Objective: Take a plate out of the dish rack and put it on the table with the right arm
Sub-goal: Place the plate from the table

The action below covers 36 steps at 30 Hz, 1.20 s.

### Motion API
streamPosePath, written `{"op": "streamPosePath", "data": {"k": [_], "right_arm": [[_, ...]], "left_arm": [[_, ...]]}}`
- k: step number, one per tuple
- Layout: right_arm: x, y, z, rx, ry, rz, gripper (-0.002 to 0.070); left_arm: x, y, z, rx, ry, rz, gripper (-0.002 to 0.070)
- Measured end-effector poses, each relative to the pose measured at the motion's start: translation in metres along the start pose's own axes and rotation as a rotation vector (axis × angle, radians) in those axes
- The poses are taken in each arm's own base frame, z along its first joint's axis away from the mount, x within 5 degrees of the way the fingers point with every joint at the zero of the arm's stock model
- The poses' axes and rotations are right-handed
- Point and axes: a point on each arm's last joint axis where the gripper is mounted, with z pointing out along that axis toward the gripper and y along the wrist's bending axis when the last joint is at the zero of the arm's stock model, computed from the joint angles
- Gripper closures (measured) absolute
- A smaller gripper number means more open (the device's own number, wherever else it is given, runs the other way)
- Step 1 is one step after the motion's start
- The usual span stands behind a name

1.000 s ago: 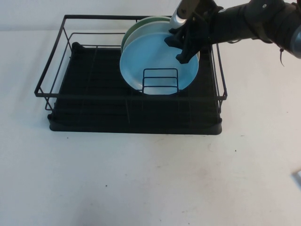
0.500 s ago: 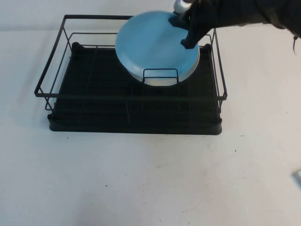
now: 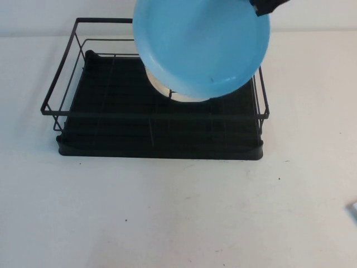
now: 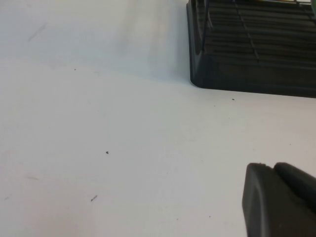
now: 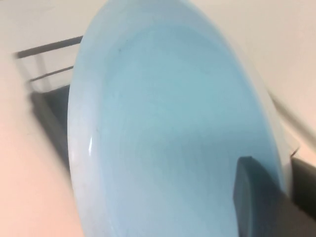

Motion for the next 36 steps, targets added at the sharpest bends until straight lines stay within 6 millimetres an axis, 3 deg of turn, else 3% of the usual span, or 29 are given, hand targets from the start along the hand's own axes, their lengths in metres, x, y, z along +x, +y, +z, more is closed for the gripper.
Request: {"op": "streamPosePath", "data": {"k": [5, 10, 13, 18, 21, 30, 36], "right_arm": [[0.021, 0.027, -0.036, 0.0, 0.034, 0.204, 0.0617], [0.077, 0.066, -0.054, -0.004, 0.043, 0.522, 0.0617], [0.113, 0.088, -0.053, -0.034, 0.069, 0.75, 0.0617], [0.174, 0.119, -0.025, -0.084, 0.206, 1.004, 0.0617], [0.196, 0.131, -0.006, -0.078, 0.276, 1.054, 0.0617], [0.231, 0.131, 0.051, -0.036, 0.377, 1.132, 0.0617], [0.245, 0.13, 0.078, -0.057, 0.347, 1.178, 0.0617]], "left_arm": [[0.0, 0.0, 0.0, 0.0, 0.0, 0.0, 0.0679], [0.0, 0.0, 0.0, 0.0, 0.0, 0.0, 0.0679], [0.0, 0.0, 0.0, 0.0, 0.0, 0.0, 0.0679], [0.0, 0.0, 0.0, 0.0, 0.0, 0.0, 0.0679], [0.0, 0.0, 0.0, 0.0, 0.0, 0.0, 0.0679], [0.0, 0.0, 0.0, 0.0, 0.0, 0.0, 0.0679], [0.0, 0.0, 0.0, 0.0, 0.0, 0.0, 0.0679]]}}
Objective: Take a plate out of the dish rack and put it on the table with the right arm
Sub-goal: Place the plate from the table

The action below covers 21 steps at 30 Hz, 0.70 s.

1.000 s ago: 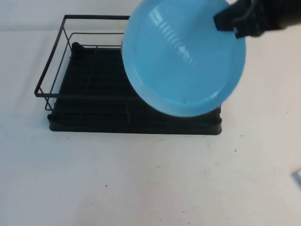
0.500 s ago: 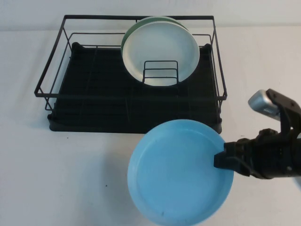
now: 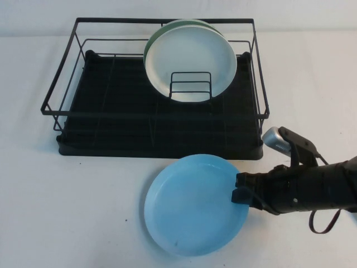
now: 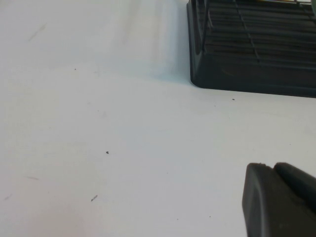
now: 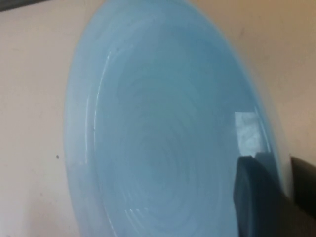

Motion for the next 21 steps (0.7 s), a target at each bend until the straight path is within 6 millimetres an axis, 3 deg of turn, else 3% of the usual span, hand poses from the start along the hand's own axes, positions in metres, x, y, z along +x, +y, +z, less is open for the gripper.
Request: {"op": "streamPosePath", "data": {"k": [9, 11, 17, 21], "right_arm": [[-0.005, -0.006, 0.015, -0.006, -0.036, 0.041, 0.0594], [-0.005, -0.008, 0.015, 0.008, -0.044, 0.036, 0.0546], [-0.006, -0.009, 0.015, 0.021, -0.053, 0.03, 0.0312], [-0.009, -0.004, 0.008, 0.004, -0.076, 0.017, 0.0281]], "left_arm": [[0.0, 0.0, 0.0, 0.0, 0.0, 0.0, 0.0679], [0.0, 0.0, 0.0, 0.0, 0.0, 0.0, 0.0679], [0.0, 0.0, 0.0, 0.0, 0.0, 0.0, 0.0679], [0.0, 0.0, 0.0, 0.0, 0.0, 0.0, 0.0679]]}}
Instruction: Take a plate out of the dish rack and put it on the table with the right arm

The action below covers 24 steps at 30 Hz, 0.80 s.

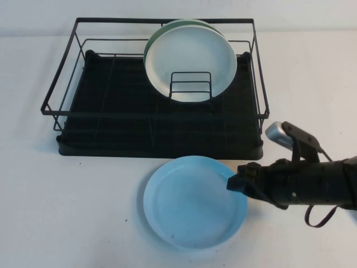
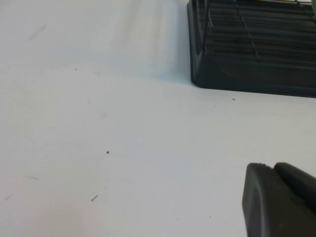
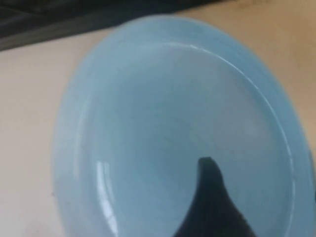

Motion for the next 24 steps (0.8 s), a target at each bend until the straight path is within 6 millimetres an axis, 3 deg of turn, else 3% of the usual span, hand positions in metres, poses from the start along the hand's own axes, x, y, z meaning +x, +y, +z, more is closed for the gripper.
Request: {"op": "streamPosePath", "data": {"k": [6, 10, 12, 19, 24], "right_arm": [[-0.007, 0.027, -0.042, -0.075, -0.092, -0.164, 0.0351], [-0.003, 0.048, -0.081, -0.145, -0.14, -0.335, 0.0586], [0.0, 0.056, -0.102, -0.161, -0.177, -0.404, 0.0643], [0.024, 0.072, -0.167, -0.197, -0.249, -0.725, 0.069], [0.038, 0.063, -0.177, -0.156, -0.243, -0.829, 0.0694]], "left_arm": [[0.0, 0.0, 0.0, 0.0, 0.0, 0.0, 0.0679], [0.0, 0.0, 0.0, 0.0, 0.0, 0.0, 0.0679], [0.0, 0.0, 0.0, 0.0, 0.0, 0.0, 0.0679], [0.0, 0.0, 0.0, 0.0, 0.0, 0.0, 0.0679], [0.0, 0.0, 0.0, 0.0, 0.0, 0.0, 0.0679]]}}
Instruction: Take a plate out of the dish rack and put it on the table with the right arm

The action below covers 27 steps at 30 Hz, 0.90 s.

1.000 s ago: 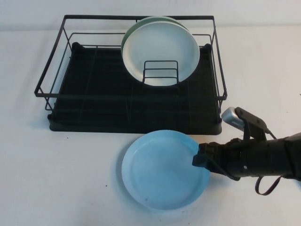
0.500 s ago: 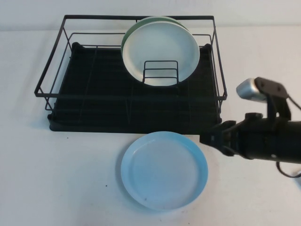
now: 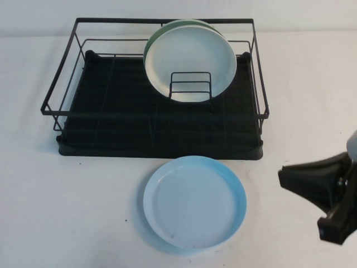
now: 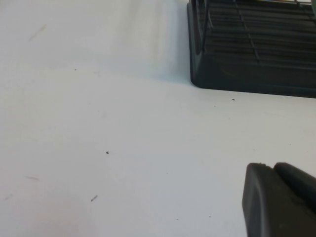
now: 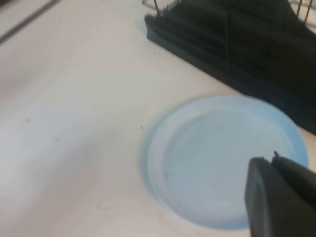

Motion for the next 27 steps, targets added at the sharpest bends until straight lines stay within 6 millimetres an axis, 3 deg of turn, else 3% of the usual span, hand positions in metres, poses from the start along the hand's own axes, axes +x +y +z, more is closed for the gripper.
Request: {"op": "streamPosePath", "data": {"k": [8, 20, 27], "right_arm": [[0.05, -0.014, 0.006, 0.152, -0.017, 0.079, 0.0694], [0.127, -0.031, -0.061, 0.622, -0.39, 0.165, 0.0694], [0.163, -0.024, -0.07, 0.721, -0.575, 0.118, 0.0694]], "left_arm": [[0.0, 0.0, 0.0, 0.0, 0.0, 0.0, 0.0679], [0.0, 0.0, 0.0, 0.0, 0.0, 0.0, 0.0679], [0.0, 0.0, 0.0, 0.0, 0.0, 0.0, 0.0679]]}}
